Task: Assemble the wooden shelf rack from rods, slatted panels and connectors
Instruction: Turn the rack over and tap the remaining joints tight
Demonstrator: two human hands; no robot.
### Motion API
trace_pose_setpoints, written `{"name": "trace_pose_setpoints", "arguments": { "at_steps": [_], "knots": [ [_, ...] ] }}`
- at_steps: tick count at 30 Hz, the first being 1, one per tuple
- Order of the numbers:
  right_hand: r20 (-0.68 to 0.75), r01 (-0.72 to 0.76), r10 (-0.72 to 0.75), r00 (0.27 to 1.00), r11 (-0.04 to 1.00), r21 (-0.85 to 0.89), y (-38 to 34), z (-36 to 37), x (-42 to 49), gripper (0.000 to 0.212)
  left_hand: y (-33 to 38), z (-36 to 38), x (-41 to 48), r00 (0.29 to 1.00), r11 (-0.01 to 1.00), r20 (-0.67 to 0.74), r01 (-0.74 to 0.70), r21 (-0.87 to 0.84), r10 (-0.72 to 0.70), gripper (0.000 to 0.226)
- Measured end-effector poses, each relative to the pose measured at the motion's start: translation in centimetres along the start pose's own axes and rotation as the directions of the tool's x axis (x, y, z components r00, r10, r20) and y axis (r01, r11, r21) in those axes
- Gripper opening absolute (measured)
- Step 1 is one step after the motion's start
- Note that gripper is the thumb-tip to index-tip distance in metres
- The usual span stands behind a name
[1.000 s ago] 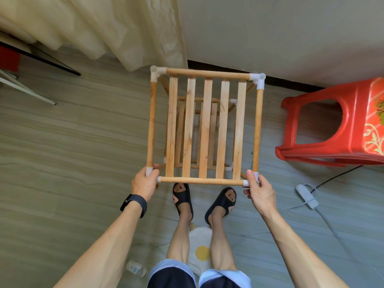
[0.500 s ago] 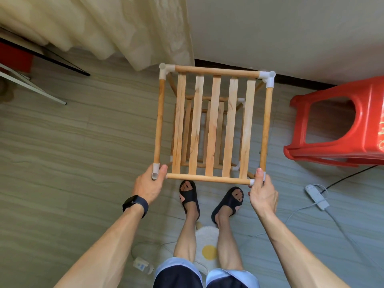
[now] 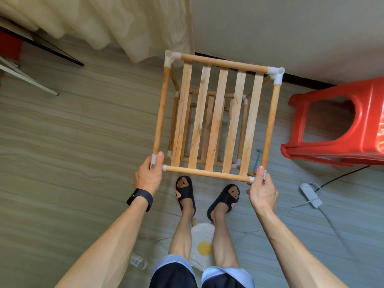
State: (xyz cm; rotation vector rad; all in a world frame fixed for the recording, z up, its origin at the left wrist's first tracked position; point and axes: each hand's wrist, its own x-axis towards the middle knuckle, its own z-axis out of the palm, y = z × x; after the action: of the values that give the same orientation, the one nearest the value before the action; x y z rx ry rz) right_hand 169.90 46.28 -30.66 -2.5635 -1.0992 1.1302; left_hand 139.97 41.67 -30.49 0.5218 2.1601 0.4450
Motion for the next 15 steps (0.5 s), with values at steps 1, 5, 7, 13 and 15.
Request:
{"name": "trace_pose_setpoints", "arguments": {
  "at_steps": [1,5,7,13,15],
  "knots": [
    [-0.008,-0.01,0.011,1.0,1.0,0.014,-0.2,0.1,-0.1,0.072,0.1,0.2,-0.5,1.0,0.992,0.001,0.023,-0.124,-0.023,0.047],
    [-0.049,-0.057,0.06,0.997,0.996,0.062,-0.5,0.6,-0.6,0.08,-1.0,0.7,-2.4,0.999,0.928,0.02,0.037,-0.372,-0.031,0.047],
    [-0.047,-0.06,0.063,0.997,0.996,0.06,-0.5,0.5,-0.6,0.078,-1.9,0.6,-2.8,1.0,0.925,0.005,0.026,-0.378,-0.025,0.069],
    [0.009,-0.053,0.052,0.999,0.997,0.058,-1.5,-0.2,-0.8,0.053,-1.1,-0.4,-1.7,1.0,0.996,-0.012,-0.025,-0.085,0.024,0.083],
    [-0.012,-0.063,0.063,0.998,0.997,0.052,-1.5,0.0,-0.9,0.056,-1.3,-0.4,-1.5,1.0,0.997,-0.005,-0.018,-0.079,0.018,0.07]
  ]
}}
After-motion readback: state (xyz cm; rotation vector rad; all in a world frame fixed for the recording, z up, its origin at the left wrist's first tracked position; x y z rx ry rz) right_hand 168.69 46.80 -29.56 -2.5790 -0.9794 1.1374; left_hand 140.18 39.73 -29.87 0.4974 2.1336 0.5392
